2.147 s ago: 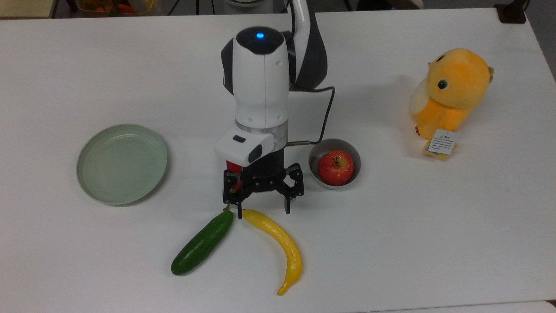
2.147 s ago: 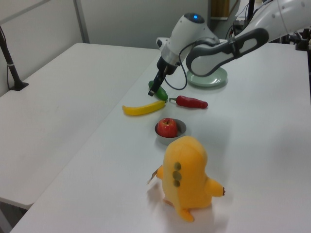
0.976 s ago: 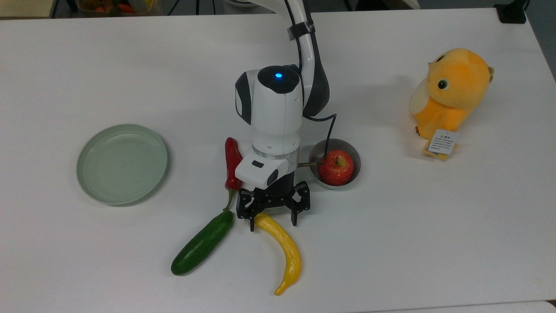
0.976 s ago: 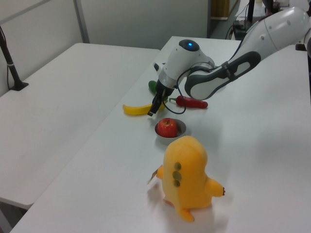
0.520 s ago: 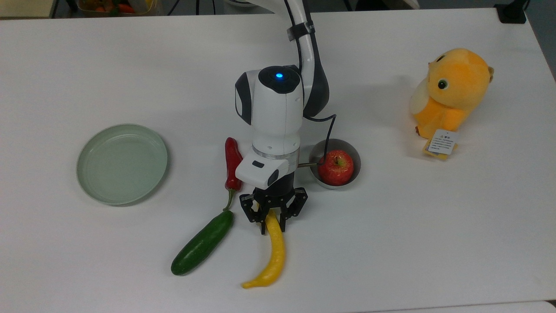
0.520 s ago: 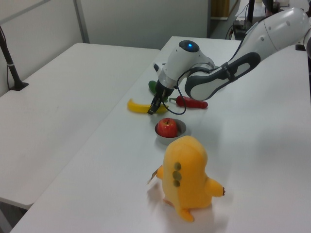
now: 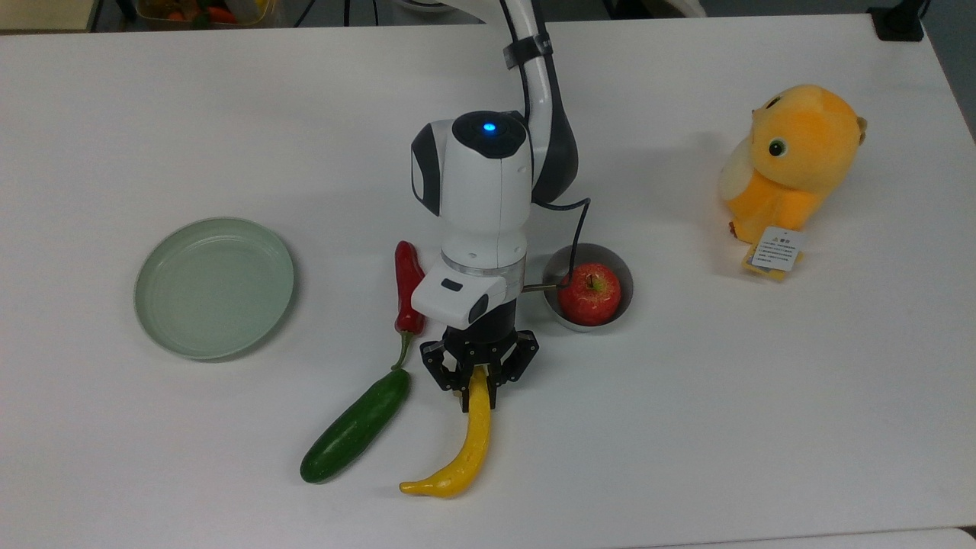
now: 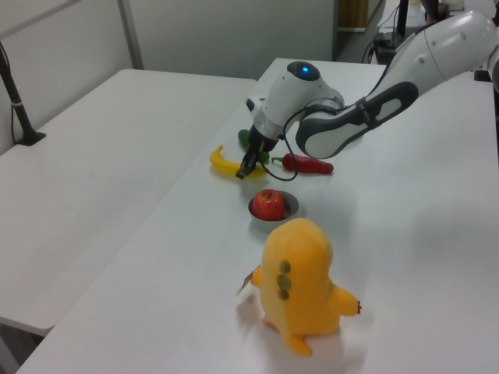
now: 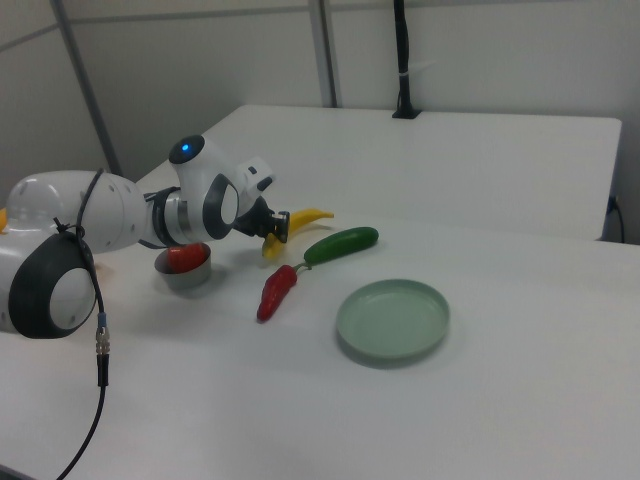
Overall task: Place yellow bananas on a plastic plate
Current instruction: 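Close the gripper on the banana's stem end, then lift the banana and carry it over the green plate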
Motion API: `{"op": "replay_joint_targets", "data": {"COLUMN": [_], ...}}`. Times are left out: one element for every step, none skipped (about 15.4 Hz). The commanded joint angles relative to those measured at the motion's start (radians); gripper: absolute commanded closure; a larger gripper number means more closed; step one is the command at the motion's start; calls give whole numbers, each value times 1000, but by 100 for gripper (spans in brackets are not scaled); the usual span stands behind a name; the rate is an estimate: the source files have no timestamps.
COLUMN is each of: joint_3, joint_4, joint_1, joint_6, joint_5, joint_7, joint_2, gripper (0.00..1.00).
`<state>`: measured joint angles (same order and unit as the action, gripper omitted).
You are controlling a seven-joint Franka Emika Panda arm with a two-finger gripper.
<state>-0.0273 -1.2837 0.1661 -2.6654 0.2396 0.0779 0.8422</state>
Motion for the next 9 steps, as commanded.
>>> {"op": "replay_joint_targets", "data": {"joint_3": [7, 6, 7, 6, 6, 6, 6, 6, 6], "joint_4": [-54, -72, -91, -106, -133, -161, -184, -200, -203], "joint_1": [12, 12, 10, 9, 4, 0, -10, -22, -31], "joint_6": [-5, -5, -4, -2, -1, -1, 4, 39, 83], "joint_5": [11, 9, 9, 9, 9, 9, 7, 6, 3], "joint_7": [29, 37, 58, 83, 107, 109, 109, 111, 112], "joint_2": [-104, -141, -175, -208, -260, -299, -340, -375, -408], "gripper": [91, 91, 91, 91, 91, 91, 91, 91, 91]}}
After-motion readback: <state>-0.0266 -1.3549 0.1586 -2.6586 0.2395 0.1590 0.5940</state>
